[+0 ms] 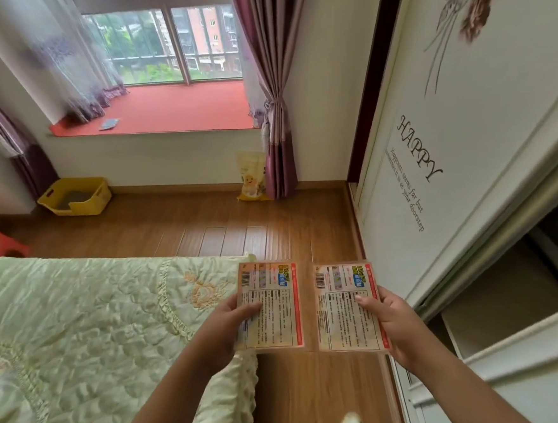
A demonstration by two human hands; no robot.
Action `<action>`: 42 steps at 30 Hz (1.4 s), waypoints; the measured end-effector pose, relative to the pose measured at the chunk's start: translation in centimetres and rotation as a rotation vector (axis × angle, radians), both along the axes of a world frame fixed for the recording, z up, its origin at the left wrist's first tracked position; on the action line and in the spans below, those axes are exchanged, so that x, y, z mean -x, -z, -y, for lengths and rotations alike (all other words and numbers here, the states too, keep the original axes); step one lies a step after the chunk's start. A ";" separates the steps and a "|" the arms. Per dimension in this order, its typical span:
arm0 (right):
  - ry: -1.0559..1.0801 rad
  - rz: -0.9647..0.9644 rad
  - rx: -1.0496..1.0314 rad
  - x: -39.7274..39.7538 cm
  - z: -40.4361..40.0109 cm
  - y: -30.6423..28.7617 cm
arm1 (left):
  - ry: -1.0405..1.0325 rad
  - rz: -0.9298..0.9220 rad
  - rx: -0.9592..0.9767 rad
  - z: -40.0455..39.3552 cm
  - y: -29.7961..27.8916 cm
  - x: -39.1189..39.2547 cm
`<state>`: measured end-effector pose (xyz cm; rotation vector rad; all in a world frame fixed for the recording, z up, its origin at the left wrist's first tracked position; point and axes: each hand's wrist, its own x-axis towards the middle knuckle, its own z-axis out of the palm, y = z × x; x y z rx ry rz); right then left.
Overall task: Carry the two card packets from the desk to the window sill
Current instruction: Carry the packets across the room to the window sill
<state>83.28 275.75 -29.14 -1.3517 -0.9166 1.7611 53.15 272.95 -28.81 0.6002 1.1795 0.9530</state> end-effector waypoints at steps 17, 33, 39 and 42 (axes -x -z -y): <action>-0.086 0.003 -0.003 -1.8 -25.0 0.2 | -0.048 -0.033 0.030 -21.8 -1.6 -3.5; -0.195 0.026 0.026 8.5 -43.2 1.1 | -0.165 0.024 0.046 -37.2 0.6 6.2; -0.235 0.022 -0.011 14.4 -50.7 -0.9 | -0.206 0.044 0.031 -43.2 0.4 11.9; -0.248 0.021 -0.017 16.6 -53.7 -1.6 | -0.212 0.035 0.023 -45.8 0.0 14.0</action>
